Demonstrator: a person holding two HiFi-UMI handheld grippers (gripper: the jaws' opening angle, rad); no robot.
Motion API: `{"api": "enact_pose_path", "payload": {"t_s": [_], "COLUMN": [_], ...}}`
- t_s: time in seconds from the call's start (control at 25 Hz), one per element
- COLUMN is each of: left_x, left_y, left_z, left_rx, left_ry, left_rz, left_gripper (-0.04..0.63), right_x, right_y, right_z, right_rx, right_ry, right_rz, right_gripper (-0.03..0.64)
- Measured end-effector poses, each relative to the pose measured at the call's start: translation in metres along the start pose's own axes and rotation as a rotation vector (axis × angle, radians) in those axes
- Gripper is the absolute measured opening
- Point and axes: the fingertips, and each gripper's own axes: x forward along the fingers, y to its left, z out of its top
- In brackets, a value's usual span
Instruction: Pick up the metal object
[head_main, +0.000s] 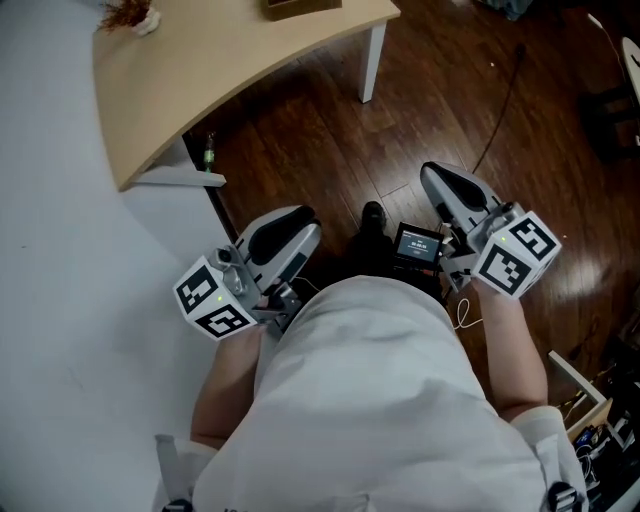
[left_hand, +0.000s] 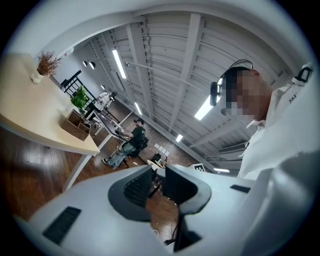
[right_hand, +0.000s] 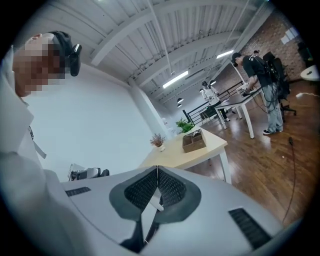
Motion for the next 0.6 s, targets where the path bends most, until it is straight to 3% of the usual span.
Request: {"api": "enact_pose_path", "payload": {"t_s": [0.28,0.6], "left_x": [0.066,0.114], "left_y": [0.048,0.093], "left_z": [0.049,0.074], "left_rx": [0.011,0.010], "left_ry": [-0.036,-0.057], "left_rz": [0.055,0.082], "left_gripper": [0.078,0.078], "right_x": [0.037,0.067], "right_y": [-0.061,-0.115], "right_z": [0.051,0.078], "right_rx": [-0.013,-0.005], "right_ry": [0.020,0.026], "right_rz": [0.040,0.050], "right_gripper": [0.003,0.003]}}
